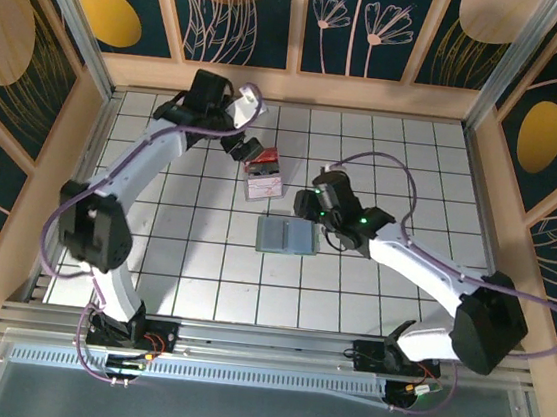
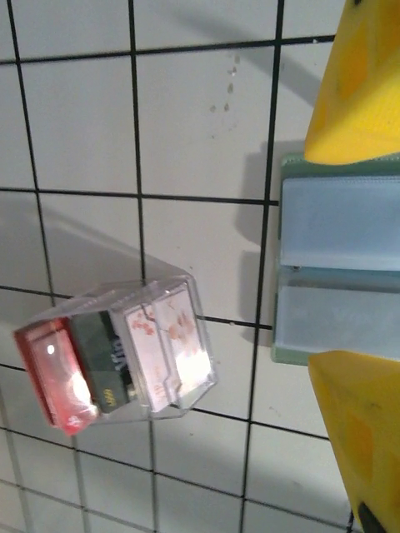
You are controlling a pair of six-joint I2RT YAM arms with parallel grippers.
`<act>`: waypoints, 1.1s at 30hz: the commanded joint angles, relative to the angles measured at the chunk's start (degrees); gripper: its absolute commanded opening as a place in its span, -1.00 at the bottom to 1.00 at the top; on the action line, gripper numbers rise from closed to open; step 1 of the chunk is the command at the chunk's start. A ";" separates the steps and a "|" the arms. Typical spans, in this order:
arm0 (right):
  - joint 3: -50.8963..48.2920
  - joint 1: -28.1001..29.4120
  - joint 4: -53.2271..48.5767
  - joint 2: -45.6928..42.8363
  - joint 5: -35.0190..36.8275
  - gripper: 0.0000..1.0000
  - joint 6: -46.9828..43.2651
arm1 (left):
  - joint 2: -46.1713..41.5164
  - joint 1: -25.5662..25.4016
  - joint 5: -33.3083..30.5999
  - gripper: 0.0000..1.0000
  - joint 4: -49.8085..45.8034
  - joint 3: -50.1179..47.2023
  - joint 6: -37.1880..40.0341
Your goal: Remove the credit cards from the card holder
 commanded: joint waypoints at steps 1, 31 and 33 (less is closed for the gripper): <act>3.67 3.10 -4.53 3.85 4.61 0.13 -0.04 | -9.65 -0.10 -8.74 0.98 15.01 -11.48 -14.73; 16.26 13.43 -11.16 28.90 0.74 0.30 -0.36 | -43.98 -0.05 -32.22 0.98 39.23 -60.86 -62.14; 16.87 13.31 -11.76 29.76 1.44 0.34 -0.09 | -43.16 -0.05 -32.19 0.98 39.07 -60.80 -62.22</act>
